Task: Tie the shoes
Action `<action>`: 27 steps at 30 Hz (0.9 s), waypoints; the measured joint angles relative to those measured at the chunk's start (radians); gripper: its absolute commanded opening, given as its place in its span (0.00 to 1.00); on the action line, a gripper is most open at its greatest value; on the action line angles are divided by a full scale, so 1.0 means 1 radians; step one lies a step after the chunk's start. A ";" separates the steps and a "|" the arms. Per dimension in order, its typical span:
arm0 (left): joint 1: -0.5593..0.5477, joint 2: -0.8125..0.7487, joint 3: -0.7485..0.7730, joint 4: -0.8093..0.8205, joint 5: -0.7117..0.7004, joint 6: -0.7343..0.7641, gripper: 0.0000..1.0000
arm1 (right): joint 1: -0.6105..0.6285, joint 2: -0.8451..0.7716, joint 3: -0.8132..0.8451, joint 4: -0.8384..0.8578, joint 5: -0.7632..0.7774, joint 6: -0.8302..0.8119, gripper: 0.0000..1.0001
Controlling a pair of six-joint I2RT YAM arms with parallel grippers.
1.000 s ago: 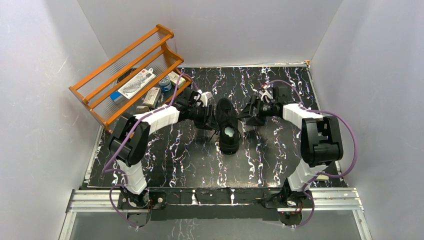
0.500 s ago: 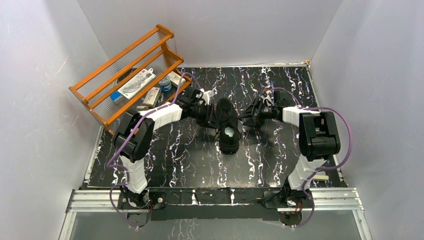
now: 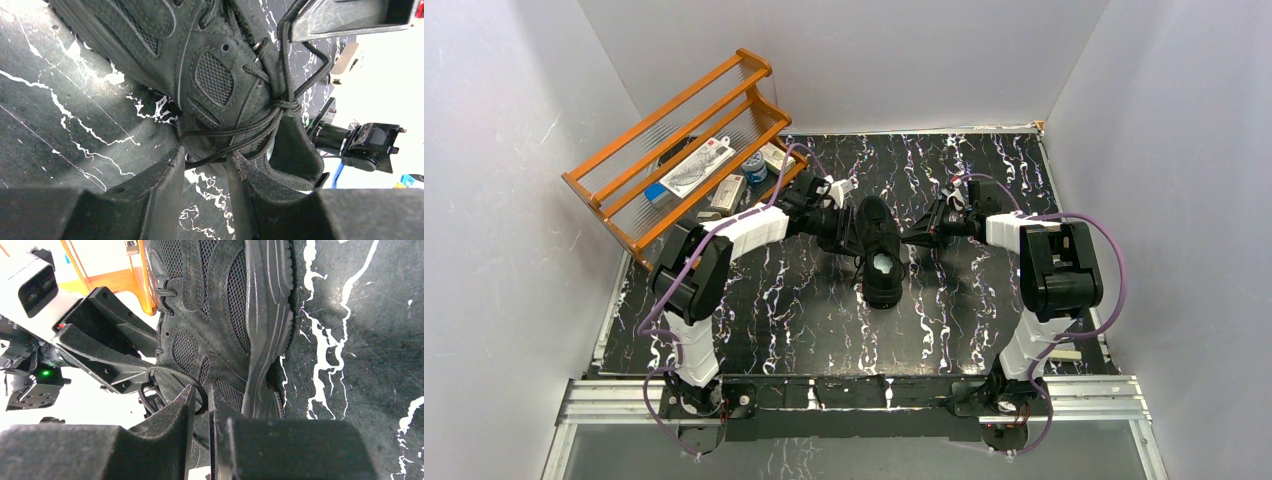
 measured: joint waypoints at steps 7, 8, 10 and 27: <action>0.000 0.021 0.029 0.001 0.002 0.011 0.21 | 0.000 0.000 -0.001 0.010 -0.002 -0.002 0.00; 0.000 0.027 0.029 0.000 0.002 0.013 0.20 | 0.000 0.000 -0.002 0.010 -0.003 -0.001 0.00; 0.000 0.038 0.029 -0.004 0.003 0.016 0.16 | 0.000 0.000 -0.002 0.012 -0.004 0.000 0.00; 0.000 0.019 -0.036 -0.073 -0.079 0.087 0.00 | 0.000 -0.124 0.007 -0.160 0.269 -0.113 0.00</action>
